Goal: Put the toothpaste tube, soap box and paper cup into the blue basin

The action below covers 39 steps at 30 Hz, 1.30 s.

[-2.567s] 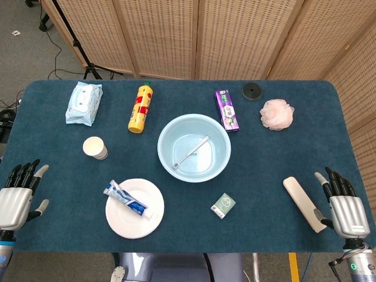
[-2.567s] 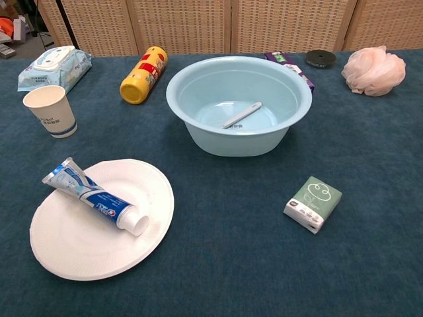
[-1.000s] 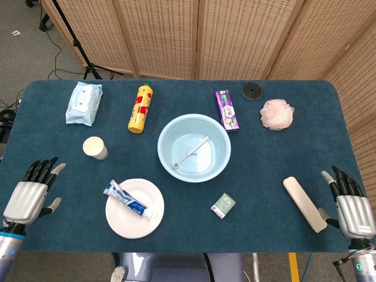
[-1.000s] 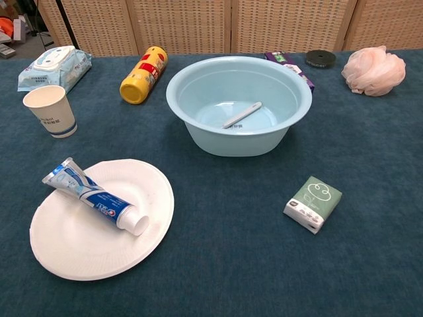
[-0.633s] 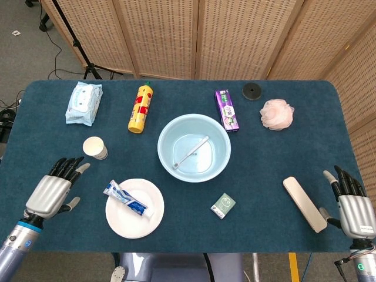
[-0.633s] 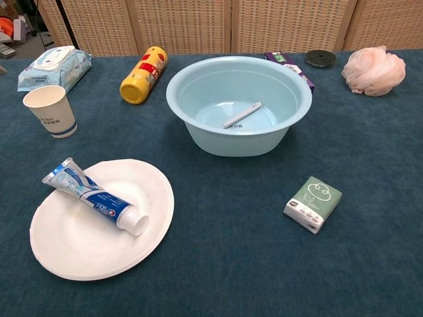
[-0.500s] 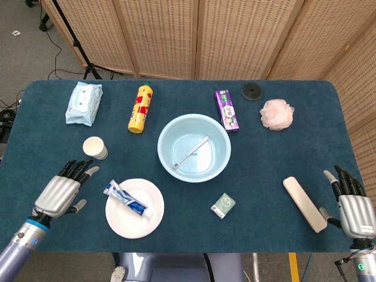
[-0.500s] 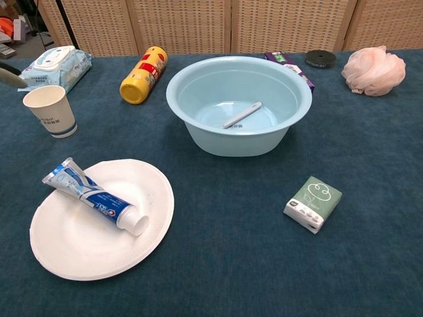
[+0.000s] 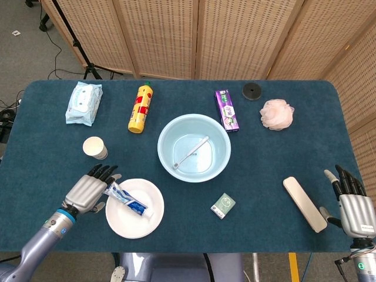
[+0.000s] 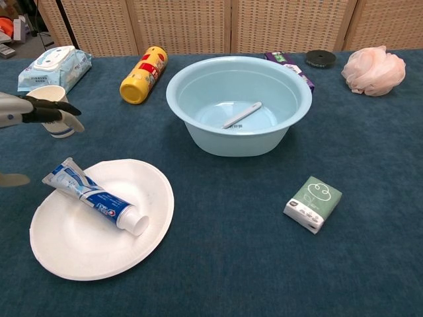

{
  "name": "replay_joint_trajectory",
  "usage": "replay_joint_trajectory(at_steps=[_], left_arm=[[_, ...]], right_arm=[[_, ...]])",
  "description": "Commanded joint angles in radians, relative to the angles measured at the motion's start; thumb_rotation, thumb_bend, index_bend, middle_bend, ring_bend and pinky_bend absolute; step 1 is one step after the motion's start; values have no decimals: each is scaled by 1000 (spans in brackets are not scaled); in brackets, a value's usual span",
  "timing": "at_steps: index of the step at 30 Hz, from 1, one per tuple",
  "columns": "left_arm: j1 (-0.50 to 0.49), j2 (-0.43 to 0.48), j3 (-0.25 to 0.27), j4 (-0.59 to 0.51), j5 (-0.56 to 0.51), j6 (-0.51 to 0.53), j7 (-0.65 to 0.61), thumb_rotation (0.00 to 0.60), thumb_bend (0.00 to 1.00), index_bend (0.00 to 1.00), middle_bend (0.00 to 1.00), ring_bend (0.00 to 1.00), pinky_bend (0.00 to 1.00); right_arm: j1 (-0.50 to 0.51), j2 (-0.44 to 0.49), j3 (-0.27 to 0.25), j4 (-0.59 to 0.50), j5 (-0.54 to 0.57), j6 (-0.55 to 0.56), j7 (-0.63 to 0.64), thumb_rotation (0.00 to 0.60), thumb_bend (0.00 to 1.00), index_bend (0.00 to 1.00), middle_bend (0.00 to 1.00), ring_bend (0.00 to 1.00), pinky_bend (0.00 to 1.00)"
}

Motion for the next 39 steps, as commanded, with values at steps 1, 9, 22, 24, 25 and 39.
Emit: replay_joint_trajectory(at_steps=[1, 9, 22, 24, 25, 39], left_arm=[[-40, -52, 10, 18, -46, -17, 69, 600, 293, 186, 0, 0, 0], [-99, -148, 37, 24, -153, -1, 206, 600, 295, 188, 0, 0, 0], [-161, -274, 73, 68, -268, 62, 313, 600, 302, 243, 23, 15, 76], [-167, -288, 76, 75, -276, 69, 317, 600, 302, 252, 41, 33, 98], [-170, -295, 79, 79, -280, 72, 319, 600, 304, 258, 54, 45, 113], [-145, -415, 113, 173, -182, 208, 333, 600, 353, 648, 361, 326, 337]], right_arm=[[-1, 1, 0, 2, 2, 0, 4, 600, 260, 107, 0, 0, 113], [-5, 9, 7, 3, 8, 8, 29, 600, 260, 107, 0, 0, 113], [-13, 22, 16, 10, 16, 17, 72, 600, 260, 107, 0, 0, 113], [-13, 22, 16, 11, 16, 17, 73, 600, 260, 107, 0, 0, 113], [-13, 22, 16, 12, 16, 17, 74, 600, 260, 107, 0, 0, 113], [-18, 25, 19, 20, 20, 21, 93, 600, 260, 107, 0, 0, 113]])
